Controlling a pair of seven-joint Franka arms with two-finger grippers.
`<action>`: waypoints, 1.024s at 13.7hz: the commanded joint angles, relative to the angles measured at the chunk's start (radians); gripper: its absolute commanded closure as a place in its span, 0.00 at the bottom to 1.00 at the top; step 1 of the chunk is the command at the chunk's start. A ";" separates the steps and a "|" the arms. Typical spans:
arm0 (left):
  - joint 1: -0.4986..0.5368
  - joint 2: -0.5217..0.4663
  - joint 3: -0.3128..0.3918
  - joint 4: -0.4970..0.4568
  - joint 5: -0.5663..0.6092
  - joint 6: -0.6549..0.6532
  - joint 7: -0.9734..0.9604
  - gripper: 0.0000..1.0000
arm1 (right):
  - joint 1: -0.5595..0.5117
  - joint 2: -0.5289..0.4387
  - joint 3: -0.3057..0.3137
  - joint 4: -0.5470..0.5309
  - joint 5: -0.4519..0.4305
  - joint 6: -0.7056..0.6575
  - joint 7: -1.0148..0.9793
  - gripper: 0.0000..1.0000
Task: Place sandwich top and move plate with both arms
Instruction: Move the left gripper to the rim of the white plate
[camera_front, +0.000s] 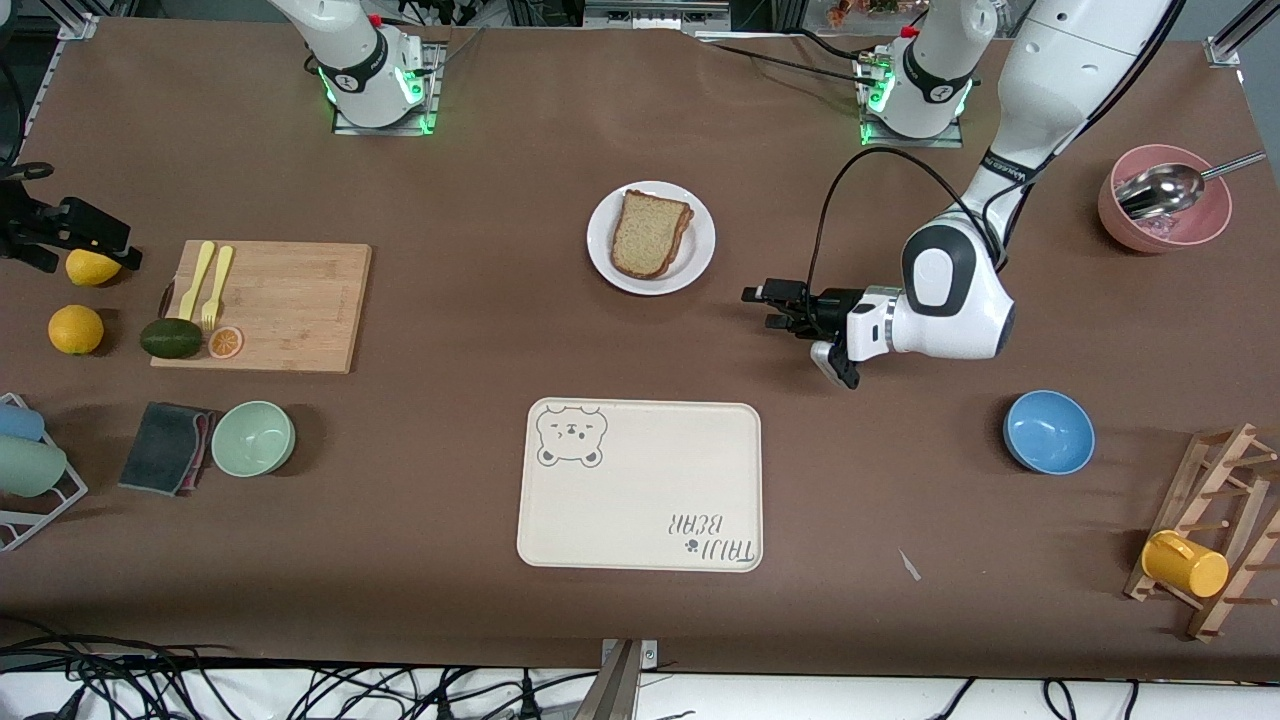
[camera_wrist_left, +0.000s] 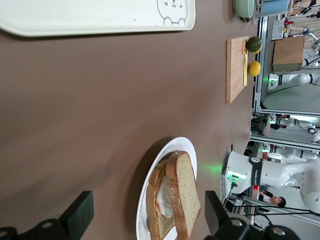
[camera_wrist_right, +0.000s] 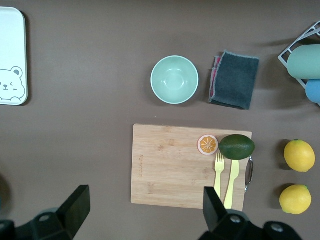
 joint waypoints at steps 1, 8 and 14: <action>-0.016 -0.009 -0.004 -0.027 -0.035 0.004 0.030 0.02 | 0.002 0.003 0.000 0.020 -0.012 -0.021 0.010 0.00; -0.105 -0.003 -0.016 -0.050 -0.027 0.082 0.039 0.01 | 0.002 0.003 0.001 0.020 -0.009 -0.021 0.010 0.00; -0.108 0.075 -0.018 -0.053 -0.037 0.107 0.100 0.09 | 0.002 0.003 0.001 0.020 -0.009 -0.021 0.012 0.00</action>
